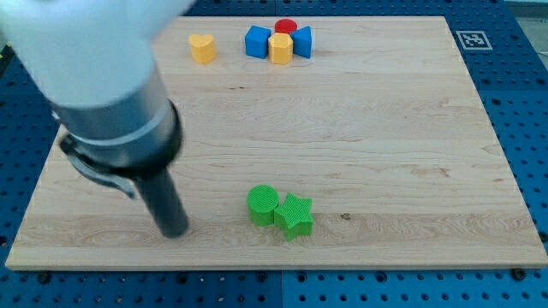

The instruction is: Slide the green star right a bit

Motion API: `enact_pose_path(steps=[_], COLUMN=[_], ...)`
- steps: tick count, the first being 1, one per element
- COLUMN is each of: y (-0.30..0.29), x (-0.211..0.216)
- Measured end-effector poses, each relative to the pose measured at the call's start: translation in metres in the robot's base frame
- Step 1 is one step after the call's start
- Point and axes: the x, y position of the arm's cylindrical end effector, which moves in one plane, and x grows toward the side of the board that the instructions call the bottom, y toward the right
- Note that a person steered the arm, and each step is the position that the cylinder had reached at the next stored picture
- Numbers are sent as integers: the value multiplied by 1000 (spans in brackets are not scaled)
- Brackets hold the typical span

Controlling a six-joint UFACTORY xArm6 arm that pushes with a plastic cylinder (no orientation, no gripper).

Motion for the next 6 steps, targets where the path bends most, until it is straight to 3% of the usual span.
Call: enact_pose_path(steps=[2,5,6], y=[29,159,153], x=[-2,-3,-3])
